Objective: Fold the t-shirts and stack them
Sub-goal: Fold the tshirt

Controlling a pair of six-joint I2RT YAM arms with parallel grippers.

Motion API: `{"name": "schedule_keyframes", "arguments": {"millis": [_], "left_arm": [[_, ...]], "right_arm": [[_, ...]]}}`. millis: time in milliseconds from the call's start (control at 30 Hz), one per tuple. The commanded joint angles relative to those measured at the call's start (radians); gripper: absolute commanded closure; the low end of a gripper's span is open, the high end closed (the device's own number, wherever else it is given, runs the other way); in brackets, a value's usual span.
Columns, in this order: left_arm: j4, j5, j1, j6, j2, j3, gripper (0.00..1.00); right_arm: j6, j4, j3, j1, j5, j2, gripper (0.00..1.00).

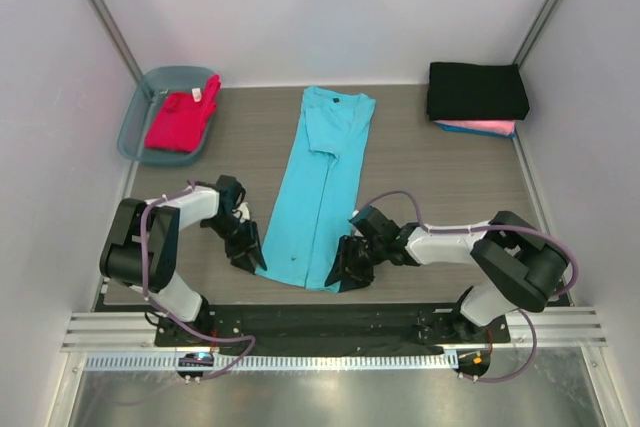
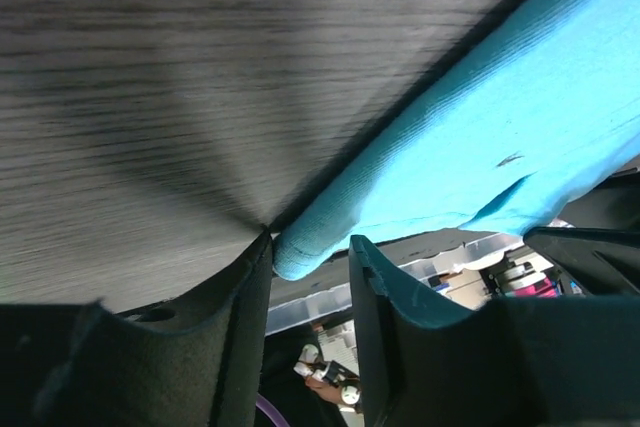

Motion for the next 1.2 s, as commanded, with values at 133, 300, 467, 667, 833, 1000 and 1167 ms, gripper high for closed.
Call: {"name": "schedule_keyframes", "arguments": {"millis": [133,300,467,667,833,1000,1167], "left_arm": [[0.078,-0.017,0.003,-0.008,0.011,-0.033,0.7],[0.081,-0.002,0.003,-0.003,0.008,-0.033,0.98],[0.055,0.023,0.023,0.018,-0.058,0.0,1.0],[-0.021,0.123,0.026,0.084,-0.118,0.143,1.0],[-0.064,0.184,0.027,0.101,-0.106,0.276,1.0],[-0.045,0.178,0.03,0.085,-0.061,0.41,1.0],[-0.014,0.158,0.03,0.08,0.025,0.627,1.0]], "right_arm": [[-0.027,-0.085,-0.018,-0.009,0.101,0.037,0.66],[-0.06,-0.08,-0.011,-0.031,0.121,0.031,0.92],[-0.14,-0.125,0.063,-0.046,0.121,-0.018,0.96],[-0.333,-0.232,0.29,-0.067,0.108,-0.056,0.98],[-0.436,-0.341,0.473,-0.109,0.088,-0.018,0.99],[-0.531,-0.433,0.603,-0.133,0.118,0.005,0.99],[-0.603,-0.519,0.7,-0.17,0.177,0.001,0.99]]}}
